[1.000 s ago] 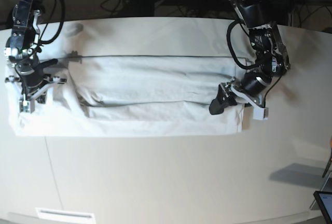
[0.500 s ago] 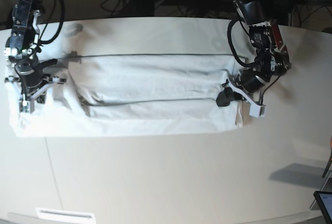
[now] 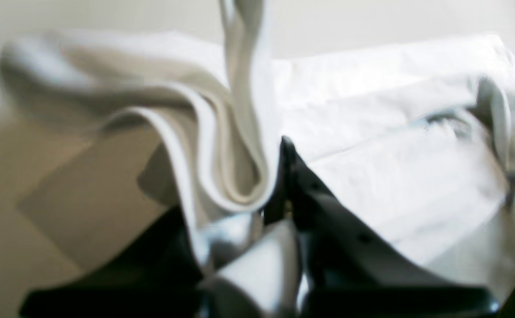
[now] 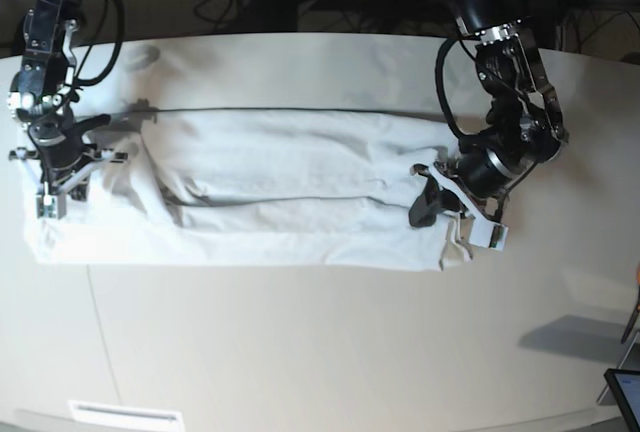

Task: Fold the T-shirt properly
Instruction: 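Fold the grasped strip end over toward the right gripper with the left gripper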

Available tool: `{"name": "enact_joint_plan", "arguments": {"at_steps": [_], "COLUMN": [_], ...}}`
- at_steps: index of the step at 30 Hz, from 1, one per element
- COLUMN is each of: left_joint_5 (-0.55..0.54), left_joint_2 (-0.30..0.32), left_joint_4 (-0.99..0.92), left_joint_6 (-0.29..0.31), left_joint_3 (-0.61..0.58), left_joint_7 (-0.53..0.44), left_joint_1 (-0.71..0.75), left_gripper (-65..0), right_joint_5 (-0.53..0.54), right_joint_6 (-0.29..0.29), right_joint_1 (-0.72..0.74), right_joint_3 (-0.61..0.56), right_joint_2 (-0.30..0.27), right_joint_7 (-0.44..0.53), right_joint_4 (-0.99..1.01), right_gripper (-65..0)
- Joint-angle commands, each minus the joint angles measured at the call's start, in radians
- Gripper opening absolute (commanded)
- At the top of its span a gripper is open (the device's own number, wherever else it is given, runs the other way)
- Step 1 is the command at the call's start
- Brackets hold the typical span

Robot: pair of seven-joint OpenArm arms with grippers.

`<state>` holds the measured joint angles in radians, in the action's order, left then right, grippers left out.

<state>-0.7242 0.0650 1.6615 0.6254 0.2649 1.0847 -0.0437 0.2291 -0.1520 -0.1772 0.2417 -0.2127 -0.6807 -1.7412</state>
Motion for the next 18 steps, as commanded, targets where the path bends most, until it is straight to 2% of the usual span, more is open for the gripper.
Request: {"name": "enact_joint_plan", "arguments": {"at_steps": [1, 6, 11, 14, 18], "left_joint_5": [-0.036, -0.036, -0.035, -0.035, -0.031], "left_joint_2": [-0.011, -0.075, -0.101, -0.135, -0.179], "left_joint_4": [0.038, 0.061, 0.061, 0.056, 0.047], "left_joint_6": [-0.008, -0.035, -0.08, -0.123, -0.135], "left_joint_3": [-0.003, -0.016, -0.109, -0.118, -0.121], "left_joint_7": [-0.022, -0.022, -0.025, -0.028, -0.028], "left_joint_1": [-0.017, -0.02, -0.022, -0.028, -0.057], "left_gripper": [-65.0, -65.0, -65.0, -65.0, -65.0], "right_joint_5": [0.003, 0.003, 0.003, 0.003, 0.003], "right_joint_6": [0.001, 0.001, 0.001, 0.001, 0.001], "right_joint_1": [0.012, 0.012, 0.011, 0.009, 0.006], "right_joint_3": [0.003, 0.003, 0.003, 0.003, 0.003], "right_joint_2": [-0.014, -0.014, -0.014, -0.014, -0.014], "right_joint_7": [0.025, 0.025, 0.025, 0.025, 0.025], "right_joint_4": [-0.015, -0.015, -0.015, -0.015, -0.015], "right_gripper": [-65.0, -65.0, -65.0, -65.0, -65.0]}}
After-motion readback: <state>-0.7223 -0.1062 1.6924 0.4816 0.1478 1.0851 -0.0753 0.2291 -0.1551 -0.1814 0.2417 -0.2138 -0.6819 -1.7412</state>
